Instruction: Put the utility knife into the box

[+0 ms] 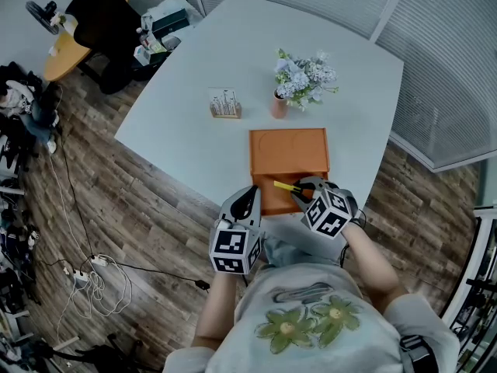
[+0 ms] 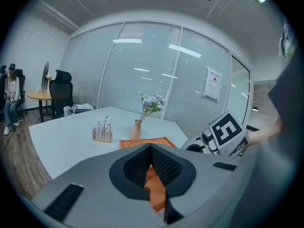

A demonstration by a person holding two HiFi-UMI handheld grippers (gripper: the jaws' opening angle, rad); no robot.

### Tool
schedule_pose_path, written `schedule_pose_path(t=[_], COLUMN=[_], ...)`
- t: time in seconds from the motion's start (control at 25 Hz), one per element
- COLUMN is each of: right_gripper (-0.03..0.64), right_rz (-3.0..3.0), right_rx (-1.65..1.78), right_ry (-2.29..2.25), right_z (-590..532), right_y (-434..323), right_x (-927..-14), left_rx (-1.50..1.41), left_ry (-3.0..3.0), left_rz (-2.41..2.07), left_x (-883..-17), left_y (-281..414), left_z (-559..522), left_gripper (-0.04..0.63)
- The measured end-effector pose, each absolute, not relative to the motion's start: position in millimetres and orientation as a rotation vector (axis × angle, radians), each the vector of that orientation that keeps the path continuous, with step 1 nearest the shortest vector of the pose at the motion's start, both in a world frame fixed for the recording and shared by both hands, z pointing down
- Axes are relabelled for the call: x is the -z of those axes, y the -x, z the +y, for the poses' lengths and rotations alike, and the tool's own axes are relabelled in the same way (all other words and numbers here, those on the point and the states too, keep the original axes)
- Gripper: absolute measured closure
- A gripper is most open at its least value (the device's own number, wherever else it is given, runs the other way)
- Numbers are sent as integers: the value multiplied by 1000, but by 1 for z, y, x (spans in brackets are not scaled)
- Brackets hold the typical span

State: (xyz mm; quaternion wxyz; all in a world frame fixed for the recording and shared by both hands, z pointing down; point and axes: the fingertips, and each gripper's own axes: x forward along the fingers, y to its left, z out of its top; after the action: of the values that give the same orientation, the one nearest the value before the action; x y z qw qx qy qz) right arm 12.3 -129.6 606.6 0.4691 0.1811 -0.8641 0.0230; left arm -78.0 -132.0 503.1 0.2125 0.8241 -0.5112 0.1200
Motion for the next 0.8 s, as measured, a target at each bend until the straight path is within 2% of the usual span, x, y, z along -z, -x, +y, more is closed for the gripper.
schedule_pose_path(t=[0.8], right_gripper=[545], right_rz=[-2007], right_rx=[-9], right_ry=[-330], right_z=[-131], right_y=[-15], right_x=[-646], left_rx=[-348], left_ry=[-2265], left_rz=[-1422], left_x=[-513], left_y=[79], left_z=[-135], left_gripper=[594])
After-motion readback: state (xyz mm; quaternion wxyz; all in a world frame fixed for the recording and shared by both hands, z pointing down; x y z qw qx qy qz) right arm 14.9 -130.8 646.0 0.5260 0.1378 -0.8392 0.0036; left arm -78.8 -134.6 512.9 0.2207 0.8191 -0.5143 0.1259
